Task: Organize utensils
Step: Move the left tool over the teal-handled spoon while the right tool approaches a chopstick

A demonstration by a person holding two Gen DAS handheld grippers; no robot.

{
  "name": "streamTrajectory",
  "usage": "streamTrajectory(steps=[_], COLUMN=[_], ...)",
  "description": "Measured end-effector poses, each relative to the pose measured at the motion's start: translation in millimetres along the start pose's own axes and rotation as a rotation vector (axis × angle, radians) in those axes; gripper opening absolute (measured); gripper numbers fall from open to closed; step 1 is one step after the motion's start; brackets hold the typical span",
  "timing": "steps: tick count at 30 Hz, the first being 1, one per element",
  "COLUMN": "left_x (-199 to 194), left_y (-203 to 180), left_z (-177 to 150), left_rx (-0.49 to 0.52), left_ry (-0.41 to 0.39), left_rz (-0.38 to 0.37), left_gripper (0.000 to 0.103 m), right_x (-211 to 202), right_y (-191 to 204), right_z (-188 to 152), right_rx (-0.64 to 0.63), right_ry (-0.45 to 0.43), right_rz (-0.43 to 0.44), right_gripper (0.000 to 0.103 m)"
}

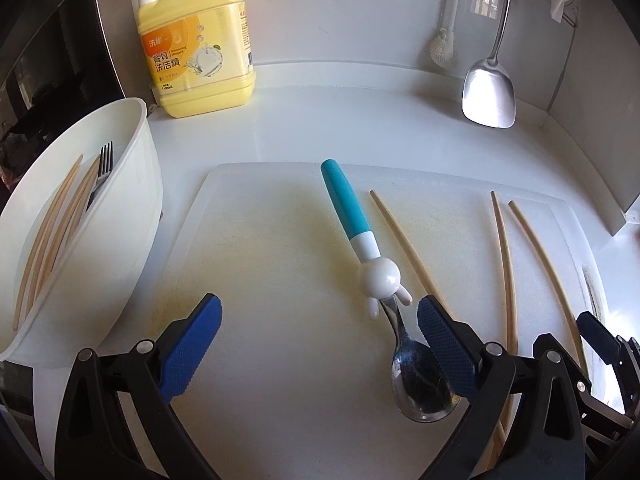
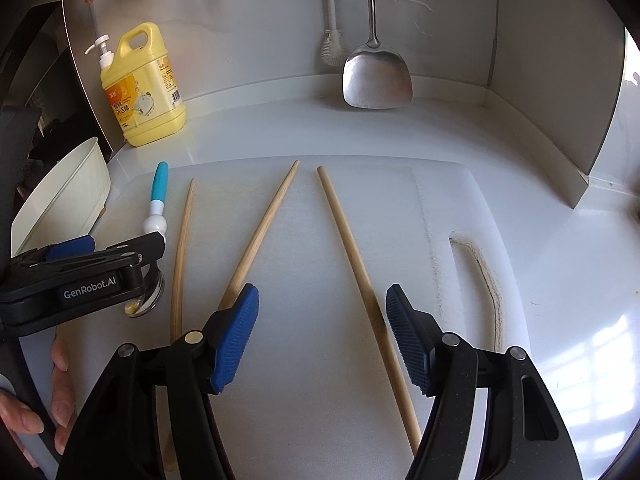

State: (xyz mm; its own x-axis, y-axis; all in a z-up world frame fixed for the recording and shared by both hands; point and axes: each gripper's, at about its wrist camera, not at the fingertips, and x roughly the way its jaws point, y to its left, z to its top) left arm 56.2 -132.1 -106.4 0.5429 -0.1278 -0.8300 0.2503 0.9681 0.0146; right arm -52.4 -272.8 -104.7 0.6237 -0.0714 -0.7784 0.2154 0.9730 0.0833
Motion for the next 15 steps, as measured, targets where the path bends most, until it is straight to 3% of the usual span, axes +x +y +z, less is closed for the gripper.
streamTrajectory(steps=[6, 10, 15], left_x=[3, 0, -7], left_y=[-2, 1, -3], left_z=[0, -3, -6], left_rx=[-0.004, -0.012, -0.009], left_ry=[0.005, -0.014, -0.038], left_rz=[-0.003, -0.021, -0.023], left_gripper=[0.097, 0.091, 0.081], right_x=[3, 3, 3], right_y=[-4, -10, -8], right_z=[3, 3, 2], right_rx=[-0.012, -0.013, -0.068], right_ry=[-0.001, -0.012, -0.017], right_rz=[-0.008, -0.05, -0.068], right_gripper=[0.061, 0.035, 0.033])
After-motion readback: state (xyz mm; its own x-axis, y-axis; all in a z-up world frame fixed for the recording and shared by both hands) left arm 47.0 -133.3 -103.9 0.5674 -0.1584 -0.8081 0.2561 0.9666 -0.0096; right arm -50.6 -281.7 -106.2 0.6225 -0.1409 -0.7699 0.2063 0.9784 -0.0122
